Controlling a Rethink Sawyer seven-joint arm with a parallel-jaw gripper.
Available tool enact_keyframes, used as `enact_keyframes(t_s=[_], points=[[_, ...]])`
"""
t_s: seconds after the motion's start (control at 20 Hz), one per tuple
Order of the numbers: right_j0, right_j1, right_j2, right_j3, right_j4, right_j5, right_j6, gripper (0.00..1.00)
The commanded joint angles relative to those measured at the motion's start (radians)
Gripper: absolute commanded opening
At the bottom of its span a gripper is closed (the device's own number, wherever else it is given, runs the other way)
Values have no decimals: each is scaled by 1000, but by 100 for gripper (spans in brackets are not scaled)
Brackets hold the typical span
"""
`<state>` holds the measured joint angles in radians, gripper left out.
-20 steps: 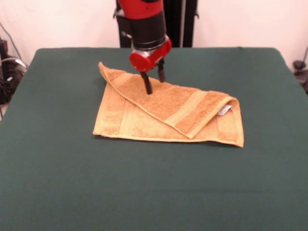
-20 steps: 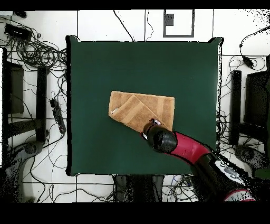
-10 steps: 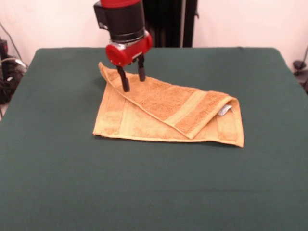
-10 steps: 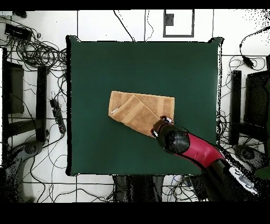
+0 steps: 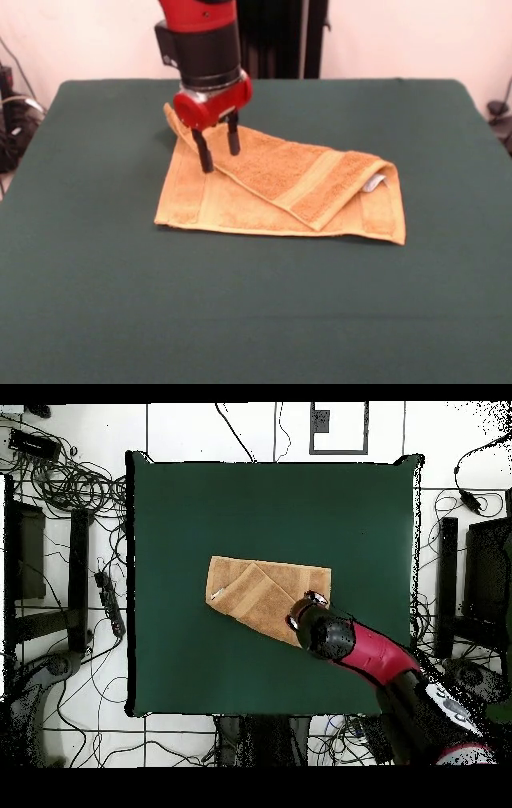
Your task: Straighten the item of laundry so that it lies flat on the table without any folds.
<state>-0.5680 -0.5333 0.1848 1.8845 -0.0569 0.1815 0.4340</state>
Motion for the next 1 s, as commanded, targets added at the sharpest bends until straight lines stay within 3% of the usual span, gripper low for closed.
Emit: enact_keyframes(t_s=[0.05, 0.5, 1.0], points=[[50, 134, 13, -115, 73, 41, 287, 100], [72, 233, -12, -180, 83, 35, 293, 100], [94, 241, -34, -204, 111, 115, 289, 100]])
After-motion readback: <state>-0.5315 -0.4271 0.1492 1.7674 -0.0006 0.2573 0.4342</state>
